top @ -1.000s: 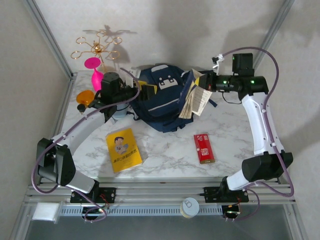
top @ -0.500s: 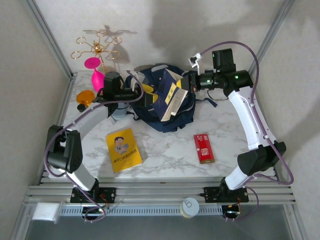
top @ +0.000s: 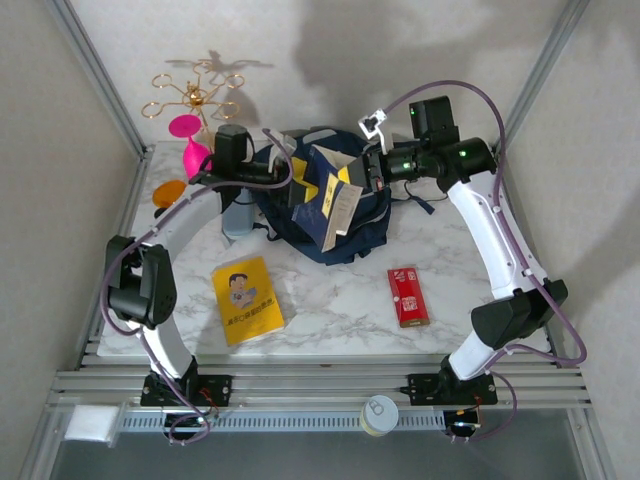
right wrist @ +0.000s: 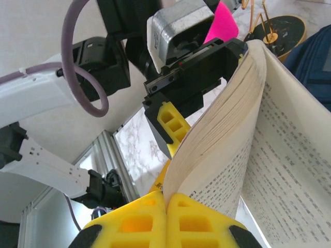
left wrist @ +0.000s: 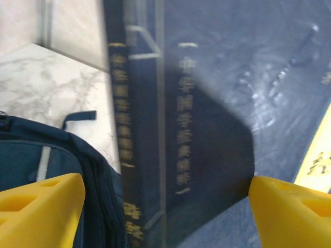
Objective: Pack books, pencil case, and school supplies into a backpack
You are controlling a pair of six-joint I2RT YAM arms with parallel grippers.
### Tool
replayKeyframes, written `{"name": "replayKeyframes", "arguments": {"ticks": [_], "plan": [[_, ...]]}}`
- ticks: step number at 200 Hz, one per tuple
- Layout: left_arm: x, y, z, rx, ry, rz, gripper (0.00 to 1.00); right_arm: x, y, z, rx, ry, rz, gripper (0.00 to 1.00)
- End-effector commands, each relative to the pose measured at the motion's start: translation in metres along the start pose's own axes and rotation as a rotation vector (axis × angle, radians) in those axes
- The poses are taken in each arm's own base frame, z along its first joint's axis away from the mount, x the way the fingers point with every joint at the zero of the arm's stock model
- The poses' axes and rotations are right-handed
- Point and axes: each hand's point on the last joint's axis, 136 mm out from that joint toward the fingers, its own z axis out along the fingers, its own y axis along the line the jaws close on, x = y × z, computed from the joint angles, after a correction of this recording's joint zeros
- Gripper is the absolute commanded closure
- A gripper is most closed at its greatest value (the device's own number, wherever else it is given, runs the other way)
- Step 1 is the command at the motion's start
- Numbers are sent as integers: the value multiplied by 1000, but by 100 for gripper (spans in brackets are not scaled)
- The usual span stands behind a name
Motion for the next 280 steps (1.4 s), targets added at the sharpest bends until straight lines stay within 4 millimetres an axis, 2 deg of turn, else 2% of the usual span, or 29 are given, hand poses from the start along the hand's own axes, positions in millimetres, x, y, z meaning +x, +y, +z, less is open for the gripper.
{"name": "replayKeyframes", "arguments": {"ticks": [1, 30, 45, 63, 80, 100, 118, 139, 158, 172, 211, 228, 244, 261, 280], "plan": [[7, -29, 2, 163, 30, 15, 24, -10, 16, -5, -37, -36, -70, 98], [8, -44, -4, 207, 49, 40, 37, -8, -5, -6, 34, -39, -29, 98], [8, -51, -6, 230, 54, 38, 47, -6, -9, -8, 49, -45, -23, 98], [12, -59, -10, 248, 72, 70, 52, -4, -14, -9, 75, -42, -15, 97], [15, -68, -13, 284, 81, 69, 62, -4, -13, -9, 73, -46, -15, 97], [16, -65, -12, 295, 68, 40, 78, -5, -13, -10, 74, -51, -19, 96], [16, -64, -11, 295, 69, 39, 86, -2, -17, -9, 92, -46, -16, 96], [12, -60, -11, 280, 90, 31, 90, -2, -22, -9, 112, -51, -15, 93], [11, -55, -11, 265, 107, 10, 92, -2, -27, -8, 126, -54, -12, 86], [10, -53, -11, 252, 126, 1, 93, -2, -35, -7, 158, -55, -6, 75], [2, -38, -10, 165, 204, -13, 93, -1, -57, -5, 227, -59, 23, 67], [2, -17, -2, 46, 252, -35, 94, 0, -62, -4, 240, -66, 23, 64], [-8, 17, 4, -224, 224, -53, 100, -1, -68, -5, 259, -79, 28, 58], [-25, 22, -8, -316, 116, -48, 100, -2, -76, -4, 284, -85, 36, 52], [-22, 26, -11, -360, 146, -67, 100, -4, -81, -5, 302, -95, 36, 47]]}}
